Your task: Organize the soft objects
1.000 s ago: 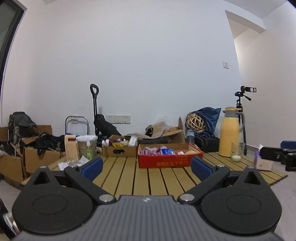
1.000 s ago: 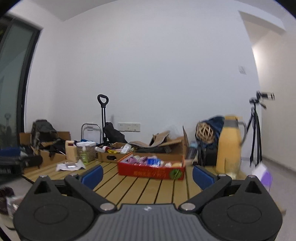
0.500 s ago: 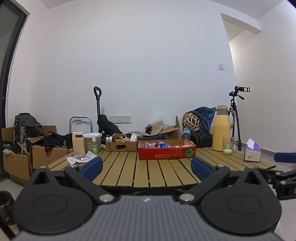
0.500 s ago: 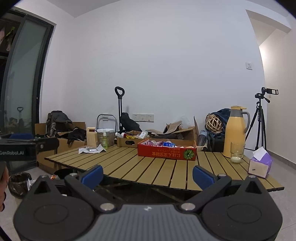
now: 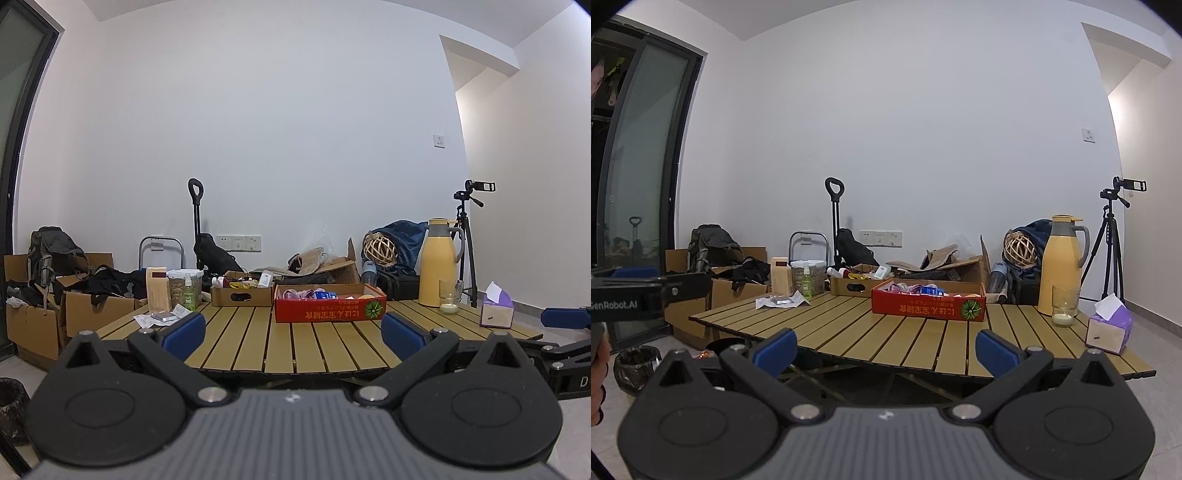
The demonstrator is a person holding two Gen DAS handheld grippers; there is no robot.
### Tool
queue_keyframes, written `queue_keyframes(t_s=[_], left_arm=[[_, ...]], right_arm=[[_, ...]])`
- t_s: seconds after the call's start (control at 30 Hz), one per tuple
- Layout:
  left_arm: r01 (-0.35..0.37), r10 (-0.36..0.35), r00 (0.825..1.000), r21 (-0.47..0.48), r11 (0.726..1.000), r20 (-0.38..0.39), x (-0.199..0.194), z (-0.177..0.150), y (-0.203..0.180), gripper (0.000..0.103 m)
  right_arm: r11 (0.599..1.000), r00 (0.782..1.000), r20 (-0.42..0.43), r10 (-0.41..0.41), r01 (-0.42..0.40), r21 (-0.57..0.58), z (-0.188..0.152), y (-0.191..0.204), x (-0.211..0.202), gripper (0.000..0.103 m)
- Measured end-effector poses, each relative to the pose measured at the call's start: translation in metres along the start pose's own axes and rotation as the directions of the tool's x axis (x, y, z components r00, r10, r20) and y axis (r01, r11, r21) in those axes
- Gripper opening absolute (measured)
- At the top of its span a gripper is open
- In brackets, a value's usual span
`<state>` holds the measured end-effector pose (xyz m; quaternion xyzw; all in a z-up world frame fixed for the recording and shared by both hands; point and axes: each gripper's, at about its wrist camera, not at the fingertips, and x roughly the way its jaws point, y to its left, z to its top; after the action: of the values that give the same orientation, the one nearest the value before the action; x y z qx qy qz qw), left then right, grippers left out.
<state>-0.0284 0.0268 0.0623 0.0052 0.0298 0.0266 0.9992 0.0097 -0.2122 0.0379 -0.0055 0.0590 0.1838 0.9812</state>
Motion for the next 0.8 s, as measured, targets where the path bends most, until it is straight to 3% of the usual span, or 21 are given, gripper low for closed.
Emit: queue_keyframes(t_s=[0.8], left_arm=[[0.004, -0.004, 1.0, 0.0, 1.0, -0.009, -0.0019, -0.0043, -0.0033, 0.103]], right_arm=[[1.0, 1.0, 0.0, -0.009, 0.009, 0.001, -0.0034, -0.0026, 0.0007, 0.103]])
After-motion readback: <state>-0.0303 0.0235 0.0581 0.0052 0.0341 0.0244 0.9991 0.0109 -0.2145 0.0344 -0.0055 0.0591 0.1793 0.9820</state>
